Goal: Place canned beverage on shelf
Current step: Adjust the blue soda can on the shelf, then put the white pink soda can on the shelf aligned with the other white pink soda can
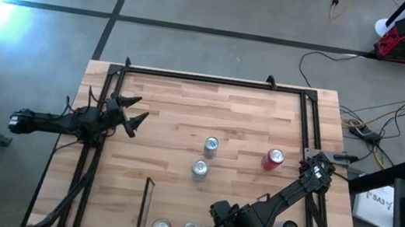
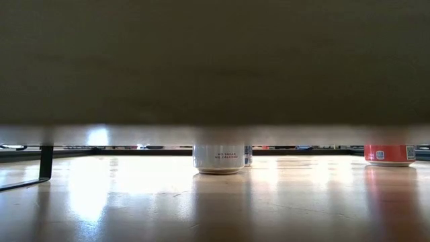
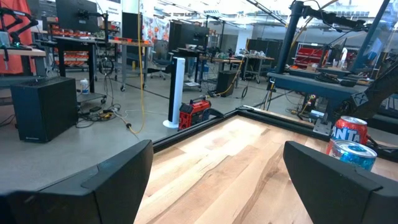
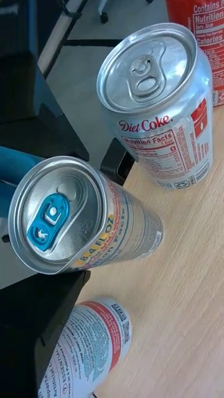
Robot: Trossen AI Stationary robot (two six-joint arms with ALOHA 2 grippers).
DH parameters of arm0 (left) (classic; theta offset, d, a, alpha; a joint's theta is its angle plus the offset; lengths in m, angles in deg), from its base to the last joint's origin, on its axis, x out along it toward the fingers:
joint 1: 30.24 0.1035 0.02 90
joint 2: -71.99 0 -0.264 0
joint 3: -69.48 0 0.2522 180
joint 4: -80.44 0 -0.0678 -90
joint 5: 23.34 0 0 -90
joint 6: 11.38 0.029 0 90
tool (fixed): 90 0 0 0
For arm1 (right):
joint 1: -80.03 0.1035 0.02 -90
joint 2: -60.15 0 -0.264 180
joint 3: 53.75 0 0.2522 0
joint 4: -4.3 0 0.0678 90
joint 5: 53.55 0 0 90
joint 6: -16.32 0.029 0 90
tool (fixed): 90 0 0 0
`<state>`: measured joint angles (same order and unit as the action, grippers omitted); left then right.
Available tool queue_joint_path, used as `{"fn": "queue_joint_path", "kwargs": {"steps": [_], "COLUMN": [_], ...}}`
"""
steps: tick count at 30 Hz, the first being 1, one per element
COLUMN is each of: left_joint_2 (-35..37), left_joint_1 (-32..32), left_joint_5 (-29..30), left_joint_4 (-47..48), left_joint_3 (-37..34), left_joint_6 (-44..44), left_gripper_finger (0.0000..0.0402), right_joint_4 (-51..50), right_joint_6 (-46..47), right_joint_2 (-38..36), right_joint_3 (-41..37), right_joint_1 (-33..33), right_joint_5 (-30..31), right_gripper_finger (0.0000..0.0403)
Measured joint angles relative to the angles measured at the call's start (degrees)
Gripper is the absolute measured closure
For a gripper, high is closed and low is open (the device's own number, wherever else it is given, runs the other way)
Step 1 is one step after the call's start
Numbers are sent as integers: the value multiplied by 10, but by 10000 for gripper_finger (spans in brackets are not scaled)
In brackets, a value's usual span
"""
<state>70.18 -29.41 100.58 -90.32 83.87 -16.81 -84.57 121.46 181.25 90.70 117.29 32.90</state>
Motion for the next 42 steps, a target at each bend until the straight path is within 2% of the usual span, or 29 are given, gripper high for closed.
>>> {"fn": "queue_joint_path", "kwargs": {"steps": [9,21,42], "left_joint_2": [0,0,0], "left_joint_1": [0,0,0], "left_joint_5": [0,0,0], "left_joint_4": [0,0,0], "left_joint_3": [0,0,0], "left_joint_6": [0,0,0], "left_gripper_finger": [56,56,56], "right_joint_4": [1,-3,-34], "right_joint_6": [-14,-17,-34], "right_joint_2": [0,0,-32], "right_joint_3": [1,1,1], "right_joint_1": [0,-1,-17], "right_joint_5": [6,8,15], "right_gripper_finger": [125,39,37]}}
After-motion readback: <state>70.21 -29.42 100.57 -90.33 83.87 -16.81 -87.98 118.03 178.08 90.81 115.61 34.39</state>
